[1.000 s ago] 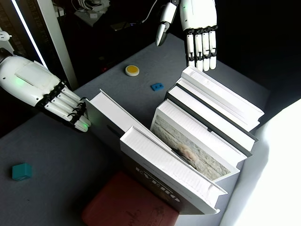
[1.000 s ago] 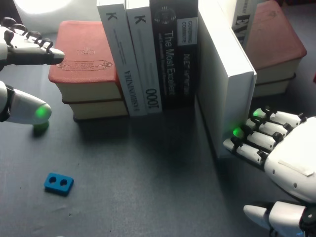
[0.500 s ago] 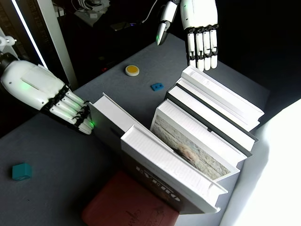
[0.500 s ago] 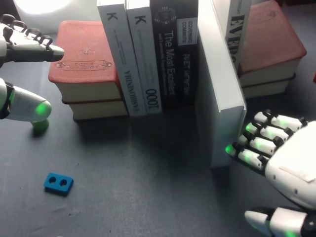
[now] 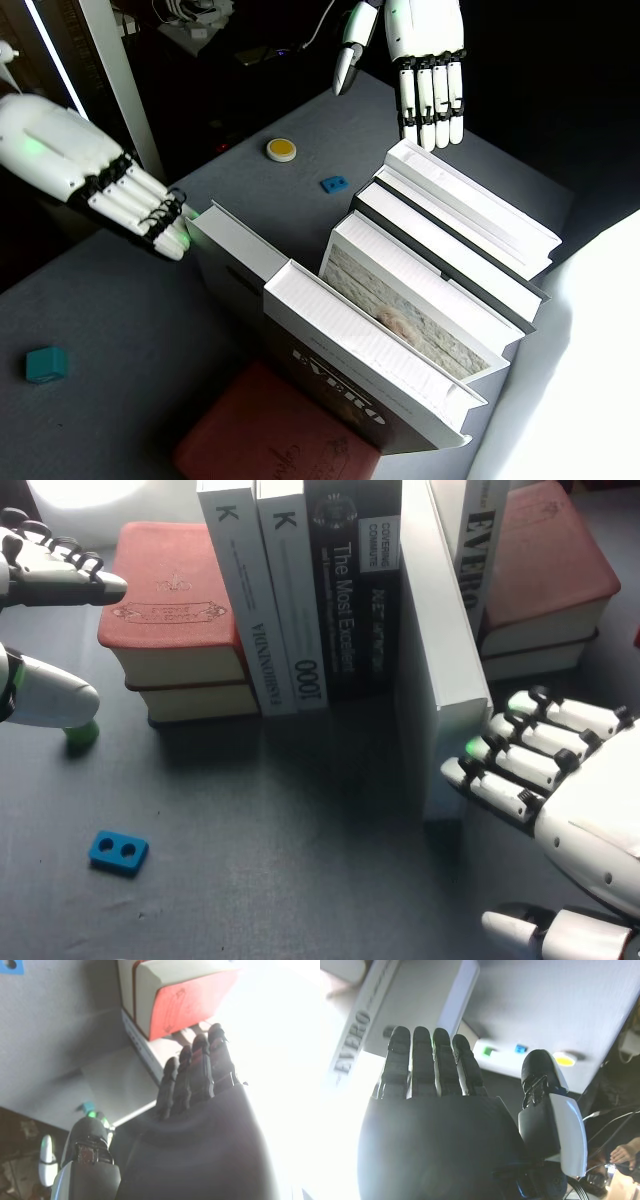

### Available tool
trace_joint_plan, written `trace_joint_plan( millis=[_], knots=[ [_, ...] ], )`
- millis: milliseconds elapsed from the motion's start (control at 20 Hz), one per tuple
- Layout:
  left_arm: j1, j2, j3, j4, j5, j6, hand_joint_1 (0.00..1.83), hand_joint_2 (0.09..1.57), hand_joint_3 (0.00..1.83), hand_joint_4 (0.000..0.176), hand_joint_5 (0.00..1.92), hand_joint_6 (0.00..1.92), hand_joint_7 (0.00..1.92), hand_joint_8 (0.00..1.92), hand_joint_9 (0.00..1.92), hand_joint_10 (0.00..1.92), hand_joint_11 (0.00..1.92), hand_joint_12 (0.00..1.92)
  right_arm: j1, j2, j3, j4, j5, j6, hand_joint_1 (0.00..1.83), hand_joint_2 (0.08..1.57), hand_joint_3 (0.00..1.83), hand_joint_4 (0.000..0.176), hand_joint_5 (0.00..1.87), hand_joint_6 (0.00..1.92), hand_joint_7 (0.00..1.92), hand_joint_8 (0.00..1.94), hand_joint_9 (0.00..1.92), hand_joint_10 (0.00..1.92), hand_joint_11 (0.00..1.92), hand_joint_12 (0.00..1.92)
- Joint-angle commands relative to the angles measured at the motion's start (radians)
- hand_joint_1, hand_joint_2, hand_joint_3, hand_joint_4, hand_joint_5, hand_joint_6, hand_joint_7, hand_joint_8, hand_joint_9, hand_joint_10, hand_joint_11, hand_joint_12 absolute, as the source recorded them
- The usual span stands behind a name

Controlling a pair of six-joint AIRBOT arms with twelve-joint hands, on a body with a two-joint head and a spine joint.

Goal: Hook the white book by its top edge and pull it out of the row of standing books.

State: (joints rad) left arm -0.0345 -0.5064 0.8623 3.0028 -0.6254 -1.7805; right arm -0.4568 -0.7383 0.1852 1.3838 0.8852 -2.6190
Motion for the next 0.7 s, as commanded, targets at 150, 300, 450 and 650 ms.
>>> trace_joint_plan(
  millis=[150,300,450,650],
  knots=[
    [-0.012,0.005,0.007,0.009,0.089,0.005,0.0,1.18,0.0,0.0,0.0,0.0,0.0,0.0,0.0,0.0,0.0,0.0,0.054,0.024,-0.052,-0.07,0.041,0.005,0.0,1.29,0.0,0.0,0.08,0.0,0.06,0.0,0.04,0.0,0.0,0.0],
    [-0.015,0.005,0.003,0.009,0.089,0.011,0.0,1.18,0.0,0.0,0.0,0.0,0.0,0.0,0.0,0.0,0.0,0.0,0.09,0.026,-0.065,-0.07,0.049,0.004,0.0,1.28,0.0,0.0,0.11,0.01,0.09,0.01,0.07,0.01,0.03,0.01],
    [-0.022,0.005,-0.004,0.009,0.089,0.011,0.0,1.18,0.0,0.0,0.0,0.0,0.0,0.0,0.0,0.0,0.0,0.0,0.126,0.028,-0.066,-0.07,0.06,0.004,0.0,1.29,0.0,0.0,0.12,0.01,0.11,0.01,0.08,0.01,0.03,0.02],
    [-0.024,0.005,-0.006,0.009,0.088,0.011,0.0,1.19,0.0,0.0,0.0,0.0,0.0,0.0,0.0,0.0,0.0,0.0,0.187,0.029,-0.062,-0.076,0.053,0.017,0.0,1.29,0.0,0.0,0.09,0.0,0.08,0.0,0.05,0.0,0.01,0.01]
  ],
)
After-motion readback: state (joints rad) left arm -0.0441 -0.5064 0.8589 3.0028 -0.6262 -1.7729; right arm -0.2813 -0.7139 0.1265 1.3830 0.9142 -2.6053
